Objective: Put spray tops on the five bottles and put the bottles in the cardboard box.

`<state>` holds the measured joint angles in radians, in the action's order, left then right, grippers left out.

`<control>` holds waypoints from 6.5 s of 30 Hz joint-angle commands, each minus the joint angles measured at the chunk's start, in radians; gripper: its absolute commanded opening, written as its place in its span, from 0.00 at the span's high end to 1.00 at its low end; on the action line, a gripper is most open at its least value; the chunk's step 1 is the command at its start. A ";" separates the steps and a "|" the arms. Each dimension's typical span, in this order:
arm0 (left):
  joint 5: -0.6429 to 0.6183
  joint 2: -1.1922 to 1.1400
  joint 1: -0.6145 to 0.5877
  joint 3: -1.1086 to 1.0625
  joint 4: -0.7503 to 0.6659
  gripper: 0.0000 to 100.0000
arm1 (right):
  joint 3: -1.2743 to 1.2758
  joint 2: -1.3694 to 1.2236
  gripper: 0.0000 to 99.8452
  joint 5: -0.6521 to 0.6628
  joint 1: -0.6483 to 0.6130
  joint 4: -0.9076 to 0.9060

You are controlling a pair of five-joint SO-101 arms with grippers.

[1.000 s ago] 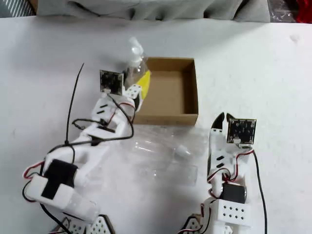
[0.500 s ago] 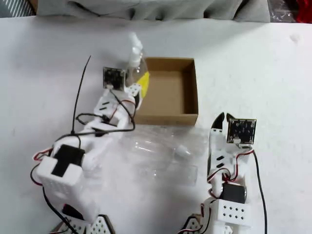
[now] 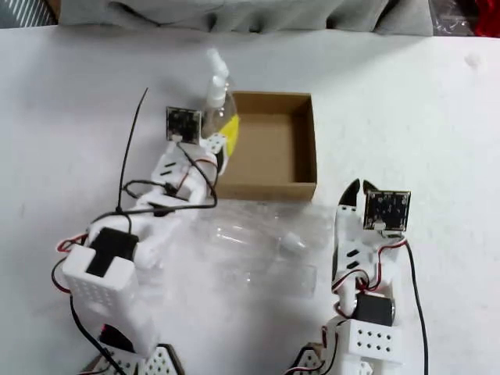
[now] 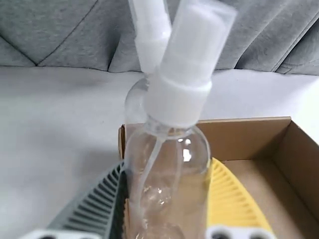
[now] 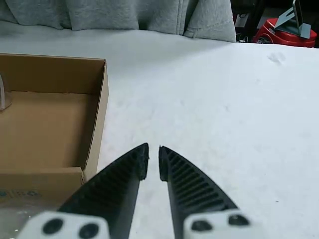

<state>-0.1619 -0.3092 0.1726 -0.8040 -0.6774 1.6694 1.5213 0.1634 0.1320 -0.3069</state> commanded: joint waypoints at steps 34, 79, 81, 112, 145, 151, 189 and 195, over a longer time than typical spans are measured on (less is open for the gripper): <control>-0.032 0.090 -0.013 0.003 0.169 0.64 | 0.011 0.004 0.98 0.018 0.008 0.018; 0.000 1.144 -0.341 -0.279 1.548 0.64 | -0.155 -0.004 0.98 0.347 -0.194 -0.303; 0.002 1.178 -0.406 -0.321 1.548 0.64 | -0.233 -0.004 0.98 0.396 -0.236 -0.394; -0.040 0.799 -0.751 -0.313 1.157 0.98 | -0.720 -0.587 0.68 0.795 -0.897 -1.136; -0.040 0.791 -0.753 -0.313 1.151 0.98 | -0.732 -0.995 0.99 0.658 -0.891 -0.713; -0.041 0.789 -0.753 -0.313 1.149 0.98 | -1.046 -0.995 0.99 0.354 -0.878 -0.858; -0.155 0.788 -0.832 -0.313 1.068 0.98 | -1.850 -1.894 0.80 -0.517 -0.997 -0.291; -0.155 0.788 -0.832 -0.319 1.040 0.98 | -2.010 -1.850 0.75 -0.463 -0.990 -0.553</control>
<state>-0.3076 0.4810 -0.6498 -1.1738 0.3920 -0.1964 -0.3905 -0.3399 -0.8592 -0.6905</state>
